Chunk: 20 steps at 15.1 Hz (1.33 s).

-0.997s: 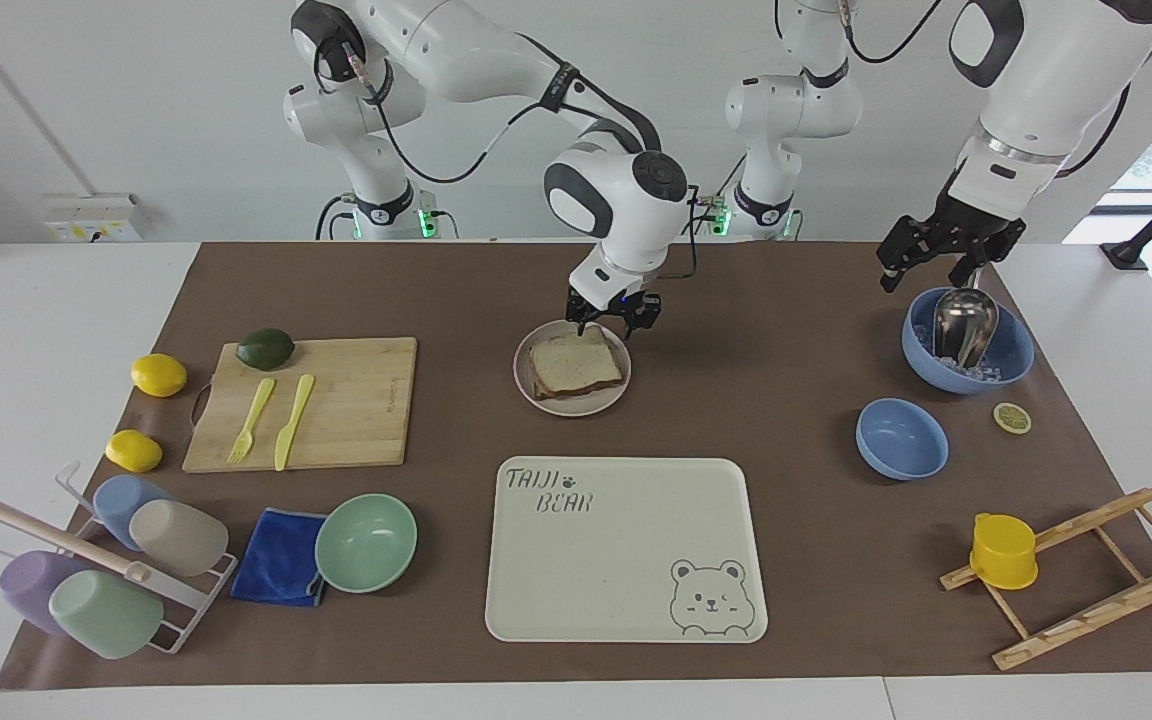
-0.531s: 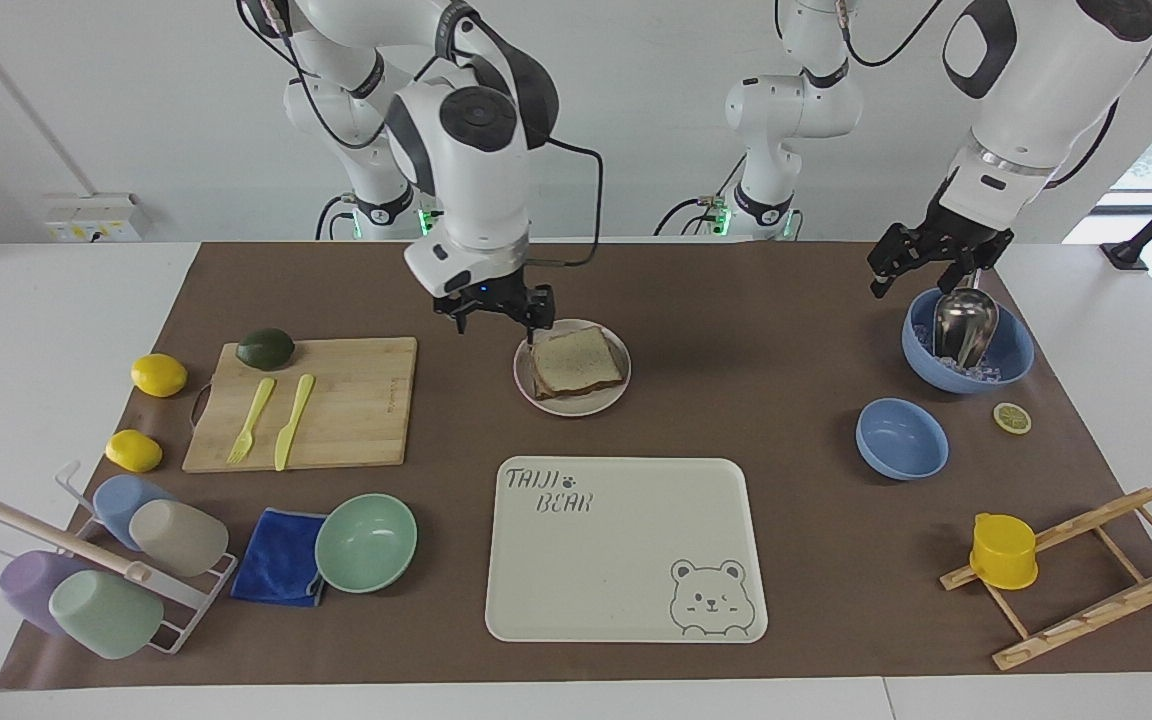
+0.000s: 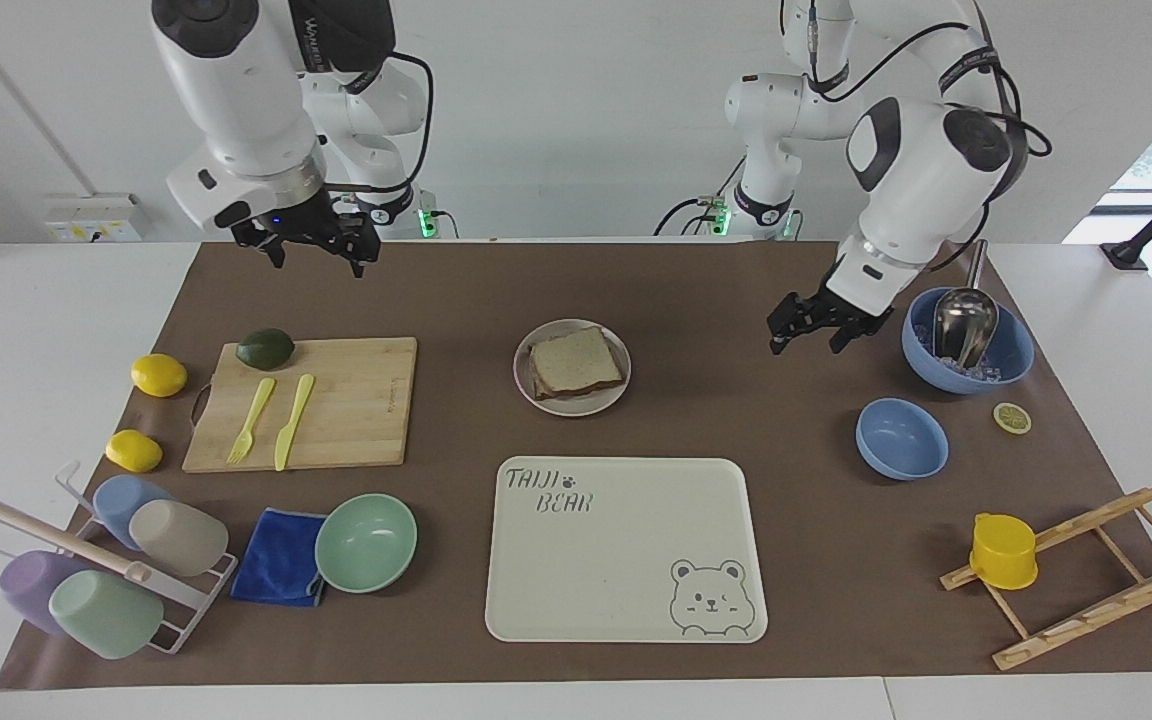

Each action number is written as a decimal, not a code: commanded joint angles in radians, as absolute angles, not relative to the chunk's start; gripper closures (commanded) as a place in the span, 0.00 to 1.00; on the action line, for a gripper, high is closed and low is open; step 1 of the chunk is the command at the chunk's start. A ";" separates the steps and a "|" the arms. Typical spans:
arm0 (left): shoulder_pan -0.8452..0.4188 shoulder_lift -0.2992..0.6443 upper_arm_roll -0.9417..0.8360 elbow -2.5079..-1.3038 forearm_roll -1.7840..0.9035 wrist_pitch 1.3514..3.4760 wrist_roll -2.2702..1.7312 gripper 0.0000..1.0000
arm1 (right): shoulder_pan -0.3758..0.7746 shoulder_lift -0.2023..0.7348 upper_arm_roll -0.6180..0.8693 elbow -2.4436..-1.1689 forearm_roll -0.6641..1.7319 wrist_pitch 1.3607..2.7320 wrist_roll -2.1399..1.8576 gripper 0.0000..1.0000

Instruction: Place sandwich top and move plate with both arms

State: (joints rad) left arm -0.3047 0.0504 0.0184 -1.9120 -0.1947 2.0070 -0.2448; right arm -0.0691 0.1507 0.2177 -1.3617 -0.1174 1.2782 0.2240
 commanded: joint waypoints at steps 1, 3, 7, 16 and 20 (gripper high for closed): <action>-0.400 0.052 0.031 -2.037 -0.213 2.152 -0.276 0.00 | -0.064 0.130 0.125 -1.394 -0.095 1.264 0.112 0.00; -0.442 0.046 0.029 -2.112 -0.222 2.218 -0.281 0.00 | -0.063 0.129 0.078 -1.399 -0.095 1.278 0.039 0.00; -0.497 0.041 0.031 -2.161 -0.290 2.267 -0.282 0.00 | -0.041 0.089 0.069 -1.524 -0.094 1.415 0.023 0.00; -0.594 0.040 0.029 -2.276 -0.356 2.384 -0.314 0.00 | -0.057 0.028 0.057 -1.648 -0.057 1.471 0.031 0.00; -0.629 0.046 0.031 -2.281 -0.356 2.401 -0.360 0.03 | -0.055 0.018 0.058 -1.658 -0.055 1.480 0.031 0.00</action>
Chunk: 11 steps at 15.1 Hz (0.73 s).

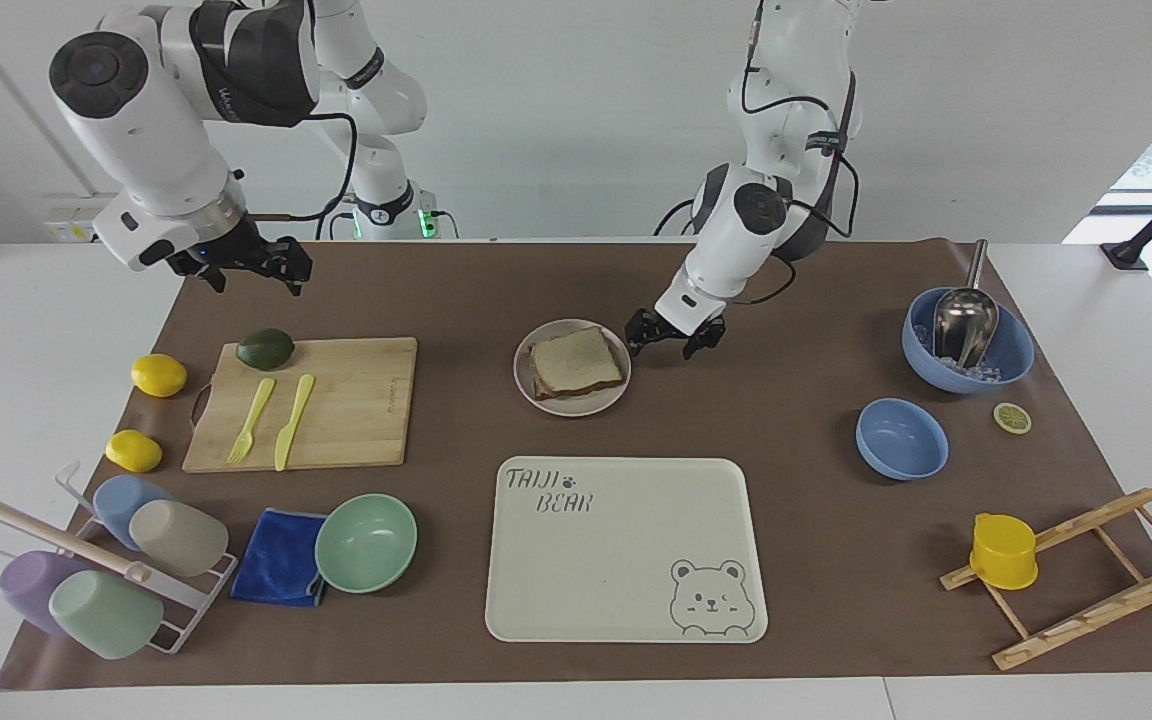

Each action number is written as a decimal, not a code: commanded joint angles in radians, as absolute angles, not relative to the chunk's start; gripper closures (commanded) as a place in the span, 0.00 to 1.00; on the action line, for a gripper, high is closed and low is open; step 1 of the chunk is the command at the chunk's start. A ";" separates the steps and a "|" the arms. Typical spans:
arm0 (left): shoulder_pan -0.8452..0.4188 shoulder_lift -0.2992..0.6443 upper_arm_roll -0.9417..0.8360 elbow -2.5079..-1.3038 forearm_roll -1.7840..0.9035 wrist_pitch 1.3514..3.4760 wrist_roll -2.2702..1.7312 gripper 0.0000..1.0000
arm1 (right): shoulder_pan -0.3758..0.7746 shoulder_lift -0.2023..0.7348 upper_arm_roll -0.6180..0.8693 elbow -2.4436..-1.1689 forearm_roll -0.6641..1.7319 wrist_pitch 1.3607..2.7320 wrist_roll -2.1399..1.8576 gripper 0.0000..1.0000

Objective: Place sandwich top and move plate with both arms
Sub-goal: 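Grasp the rim of the white plate with the left gripper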

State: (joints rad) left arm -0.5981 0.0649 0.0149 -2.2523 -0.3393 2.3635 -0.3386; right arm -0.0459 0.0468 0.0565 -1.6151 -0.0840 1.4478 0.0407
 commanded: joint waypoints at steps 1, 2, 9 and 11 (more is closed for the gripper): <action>-0.629 0.048 0.031 -2.281 -0.356 2.402 -0.364 0.04 | -0.052 0.018 0.058 -1.660 -0.055 1.479 0.029 0.00; -0.630 0.049 0.031 -2.281 -0.356 2.408 -0.371 0.04 | -0.046 0.018 0.058 -1.661 -0.055 1.477 0.028 0.00; -0.655 0.095 0.029 -2.284 -0.357 2.465 -0.429 0.12 | 0.069 0.028 -0.072 -1.652 -0.009 1.496 0.026 0.00; -0.655 0.097 0.028 -2.289 -0.357 2.465 -0.431 0.12 | 0.071 0.029 -0.083 -1.641 0.006 1.496 0.025 0.00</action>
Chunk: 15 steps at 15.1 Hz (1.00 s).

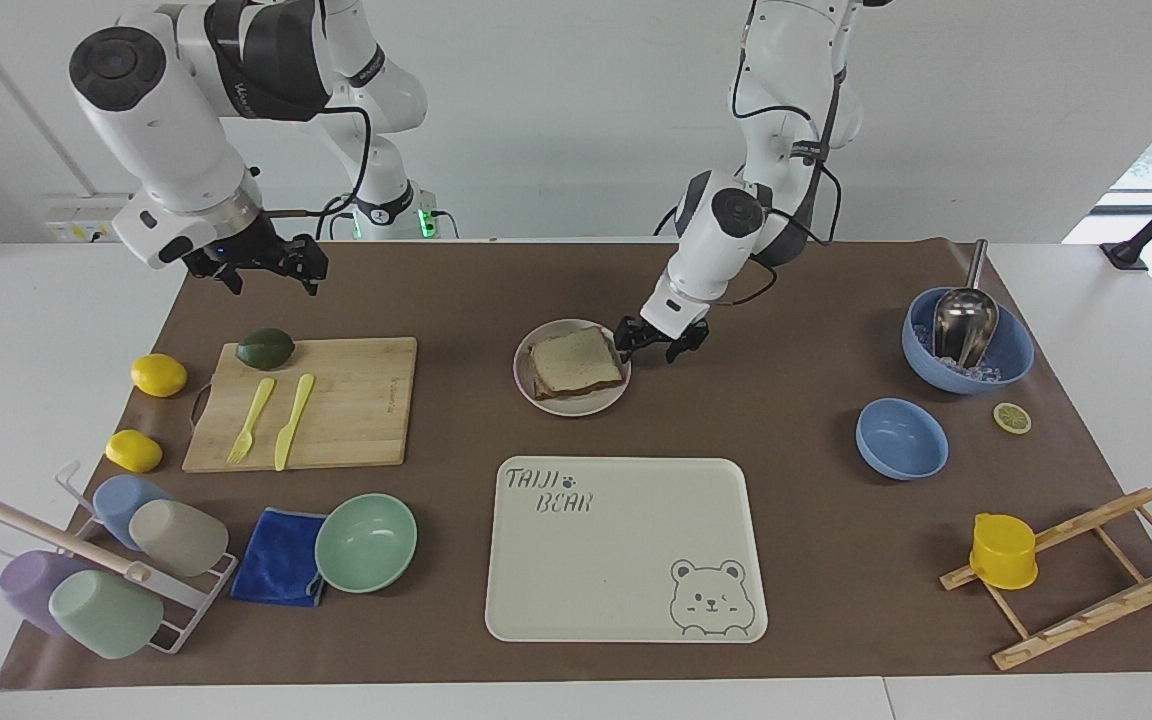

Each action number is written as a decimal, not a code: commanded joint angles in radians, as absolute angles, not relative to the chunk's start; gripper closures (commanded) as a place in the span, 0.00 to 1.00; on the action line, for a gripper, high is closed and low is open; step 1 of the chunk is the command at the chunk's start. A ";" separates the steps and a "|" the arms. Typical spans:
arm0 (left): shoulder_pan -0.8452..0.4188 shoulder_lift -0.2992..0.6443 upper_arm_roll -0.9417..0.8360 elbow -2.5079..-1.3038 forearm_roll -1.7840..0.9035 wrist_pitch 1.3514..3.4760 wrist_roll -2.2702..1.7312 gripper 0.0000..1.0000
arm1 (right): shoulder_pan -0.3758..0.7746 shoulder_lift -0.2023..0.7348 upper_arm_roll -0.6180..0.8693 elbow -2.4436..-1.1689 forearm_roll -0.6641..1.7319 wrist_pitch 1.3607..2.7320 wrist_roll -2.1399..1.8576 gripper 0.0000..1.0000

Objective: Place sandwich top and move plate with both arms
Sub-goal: 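Grasp the rim of the white plate with the left gripper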

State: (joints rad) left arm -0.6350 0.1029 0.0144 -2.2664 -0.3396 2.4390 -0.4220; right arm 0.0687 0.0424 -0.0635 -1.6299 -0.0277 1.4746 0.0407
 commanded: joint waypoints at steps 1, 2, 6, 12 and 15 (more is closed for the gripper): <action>-0.658 0.097 0.028 -2.302 -0.357 2.471 -0.431 0.12 | 0.078 0.034 -0.087 -1.638 0.005 1.511 0.025 0.00; -0.666 0.095 0.028 -2.312 -0.362 2.473 -0.430 0.12 | 0.080 0.044 -0.095 -1.622 0.002 1.511 0.023 0.00; -0.676 0.101 0.028 -2.313 -0.425 2.477 -0.431 0.25 | 0.069 0.037 -0.101 -1.617 0.006 1.500 -0.040 0.00; -0.707 0.101 0.028 -2.313 -0.451 2.493 -0.431 0.54 | 0.092 -0.027 -0.112 -1.690 0.006 1.473 -0.043 0.00; -0.712 0.101 0.028 -2.313 -0.451 2.493 -0.431 0.67 | 0.095 -0.022 -0.130 -1.694 0.006 1.552 -0.043 0.00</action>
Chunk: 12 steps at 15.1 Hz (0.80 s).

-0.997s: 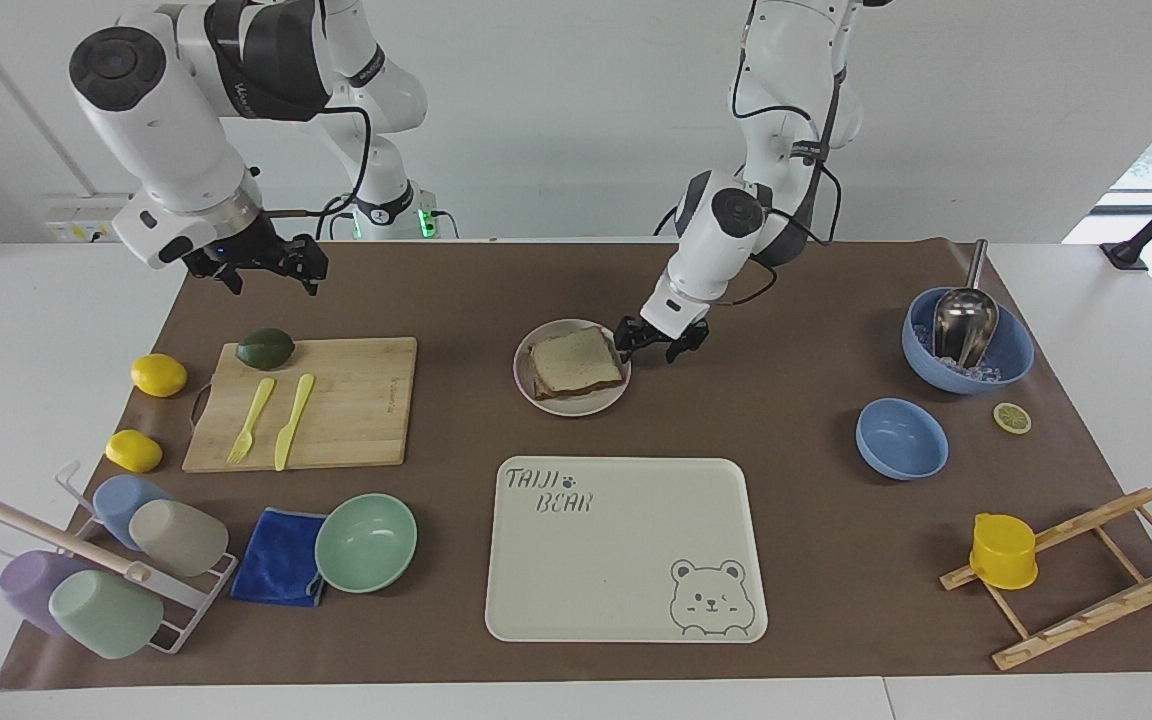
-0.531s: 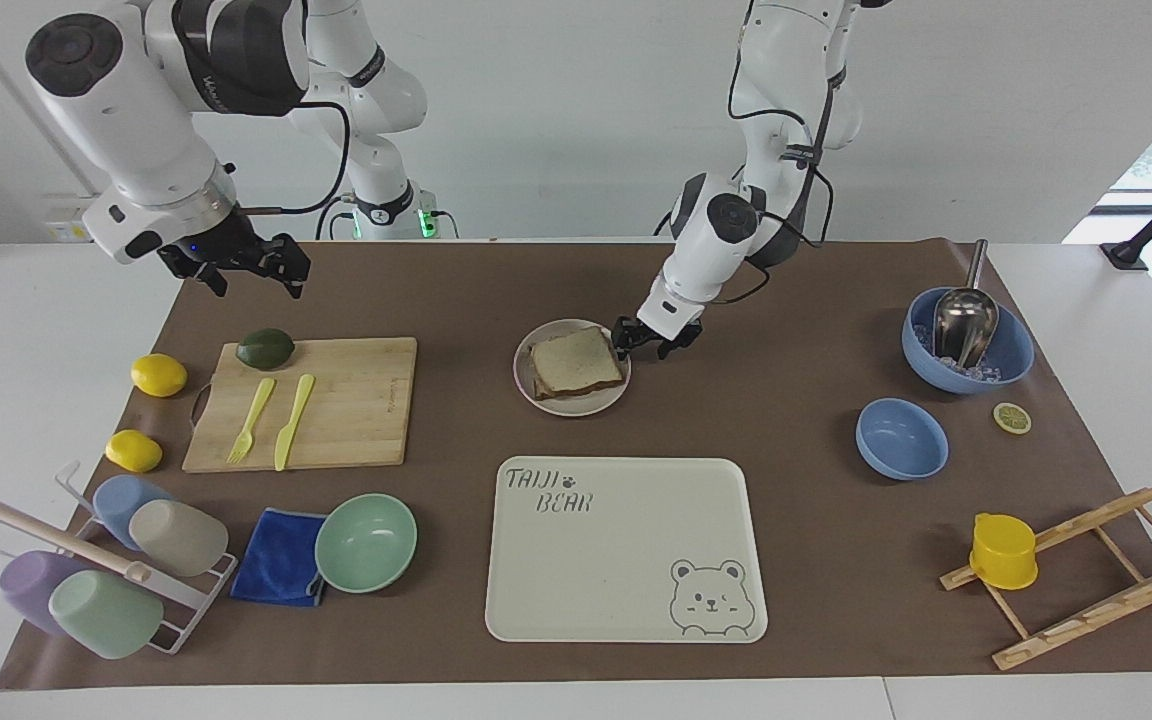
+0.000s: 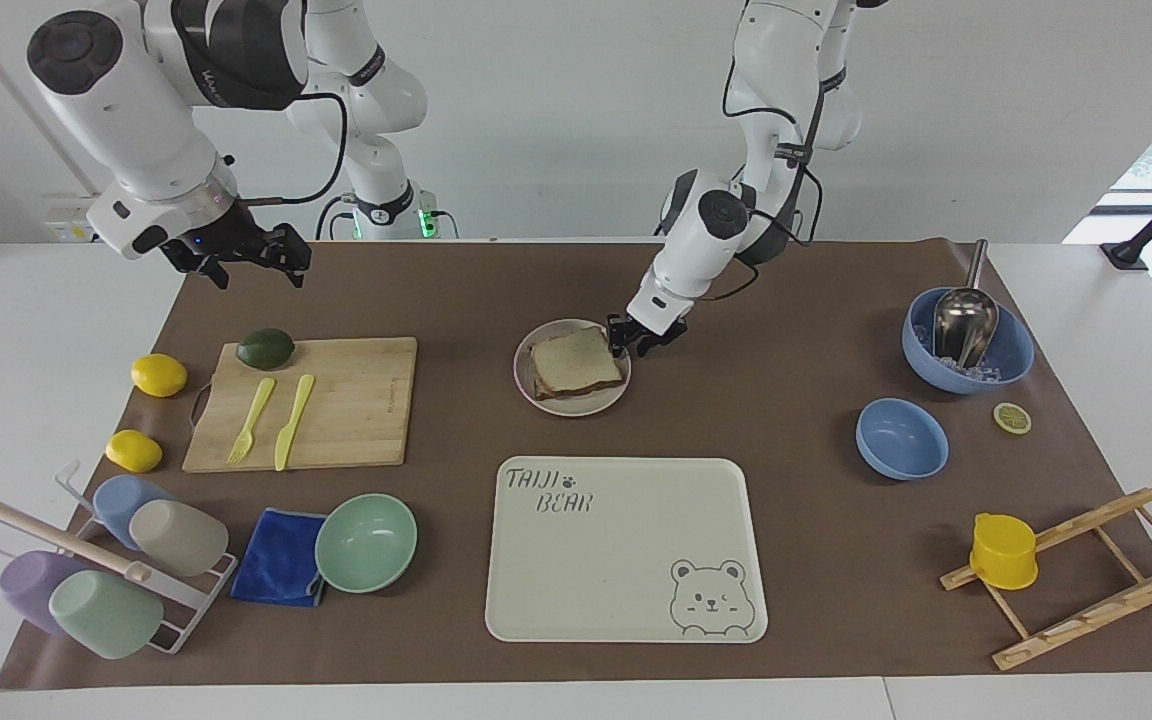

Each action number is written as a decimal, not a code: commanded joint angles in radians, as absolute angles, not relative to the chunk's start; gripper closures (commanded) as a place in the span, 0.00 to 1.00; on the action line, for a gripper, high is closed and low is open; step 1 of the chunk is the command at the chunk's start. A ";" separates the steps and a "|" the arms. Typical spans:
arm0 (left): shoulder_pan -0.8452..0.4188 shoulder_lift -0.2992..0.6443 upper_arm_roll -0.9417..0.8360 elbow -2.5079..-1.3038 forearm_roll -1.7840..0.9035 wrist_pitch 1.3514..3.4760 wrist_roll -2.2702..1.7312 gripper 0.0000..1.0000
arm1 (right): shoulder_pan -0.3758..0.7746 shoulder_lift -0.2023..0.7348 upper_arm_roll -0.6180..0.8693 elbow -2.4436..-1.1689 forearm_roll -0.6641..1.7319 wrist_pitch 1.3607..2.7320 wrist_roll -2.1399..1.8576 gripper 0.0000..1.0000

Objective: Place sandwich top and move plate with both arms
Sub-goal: 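Grasp the rim of the white plate with the left gripper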

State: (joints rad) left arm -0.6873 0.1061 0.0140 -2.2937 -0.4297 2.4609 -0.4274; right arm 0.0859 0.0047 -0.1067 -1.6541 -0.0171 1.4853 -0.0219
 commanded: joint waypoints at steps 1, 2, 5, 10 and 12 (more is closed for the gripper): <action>-0.713 0.101 0.029 -2.313 -0.451 2.493 -0.431 0.69 | 0.094 -0.021 -0.130 -1.694 0.005 1.560 -0.043 0.00; -0.713 0.101 0.028 -2.313 -0.451 2.493 -0.431 0.71 | 0.094 -0.017 -0.132 -1.690 0.006 1.559 -0.041 0.00; -0.716 0.103 0.028 -2.313 -0.451 2.494 -0.431 0.71 | 0.087 0.012 -0.132 -1.674 0.005 1.552 -0.041 0.00; -0.727 0.117 0.028 -2.313 -0.453 2.520 -0.431 0.85 | 0.078 0.002 -0.130 -1.678 0.006 1.517 -0.037 0.00; -0.727 0.117 0.028 -2.313 -0.453 2.520 -0.431 1.00 | 0.077 -0.005 -0.130 -1.677 0.006 1.517 -0.037 0.00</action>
